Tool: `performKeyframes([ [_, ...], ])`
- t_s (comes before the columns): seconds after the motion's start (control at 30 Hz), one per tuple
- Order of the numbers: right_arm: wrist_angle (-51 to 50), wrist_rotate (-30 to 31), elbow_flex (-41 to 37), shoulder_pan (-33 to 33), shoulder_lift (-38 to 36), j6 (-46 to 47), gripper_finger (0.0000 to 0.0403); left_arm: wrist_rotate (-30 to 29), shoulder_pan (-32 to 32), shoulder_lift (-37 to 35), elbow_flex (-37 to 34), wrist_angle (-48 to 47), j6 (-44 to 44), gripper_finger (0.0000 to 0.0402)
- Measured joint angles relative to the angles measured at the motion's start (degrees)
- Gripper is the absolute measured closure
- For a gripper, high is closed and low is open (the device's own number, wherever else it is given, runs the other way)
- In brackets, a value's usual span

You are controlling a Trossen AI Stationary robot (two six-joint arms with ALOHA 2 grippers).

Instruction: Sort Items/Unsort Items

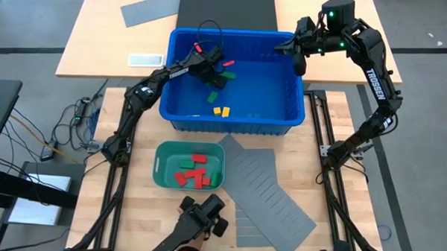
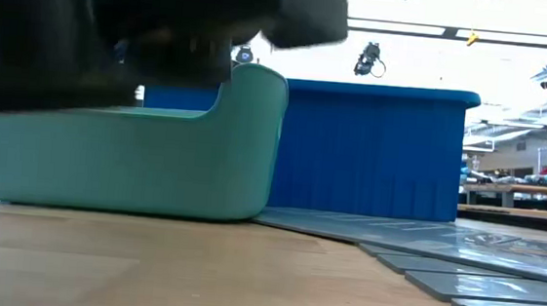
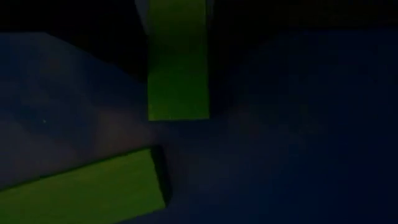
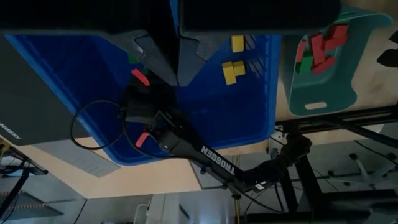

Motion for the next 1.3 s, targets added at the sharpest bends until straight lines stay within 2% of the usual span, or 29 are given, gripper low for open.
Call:
performKeyframes([
  [0.1,0.0,0.0,0.0,0.0,0.0,0.0,0.0402,1.7,0.0,0.4,2.7,-2.6,2.8,0.0278],
  [0.27,0.2,0.0,0.0,0.0,0.0,-0.1,0.0402,2.8,-0.2,0.5,11.4,-11.6,7.7,0.0278],
  [0.33,0.8,0.0,0.0,0.0,0.0,-0.3,0.0402,4.9,-0.3,-3.4,9.5,-12.7,9.1,0.0278],
  [0.5,1.9,0.0,0.0,0.0,0.0,-1.3,0.0402,8.0,-2.2,-10.7,10.1,-23.2,12.8,0.0278],
  [0.6,2.9,0.1,0.0,0.0,0.0,-2.0,0.0402,9.0,-5.0,-15.2,11.0,-27.9,15.1,0.0278],
  [0.77,5.3,0.1,0.0,0.0,0.0,-2.4,0.0402,16.6,-9.5,-20.9,11.2,-35.9,16.3,0.0278],
  [0.9,5.3,0.1,0.0,0.0,0.1,-3.1,0.0402,17.6,-13.4,-24.0,11.2,-39.4,15.5,0.0278],
  [1.1,5.3,0.1,0.0,0.0,0.1,-3.8,0.0402,21.4,-19.0,-29.8,6.4,-38.9,11.7,0.0278],
  [1.3,5.2,0.2,0.0,0.0,0.1,-3.9,0.0402,24.0,-22.4,-38.8,-7.9,-39.1,9.8,0.0278],
])
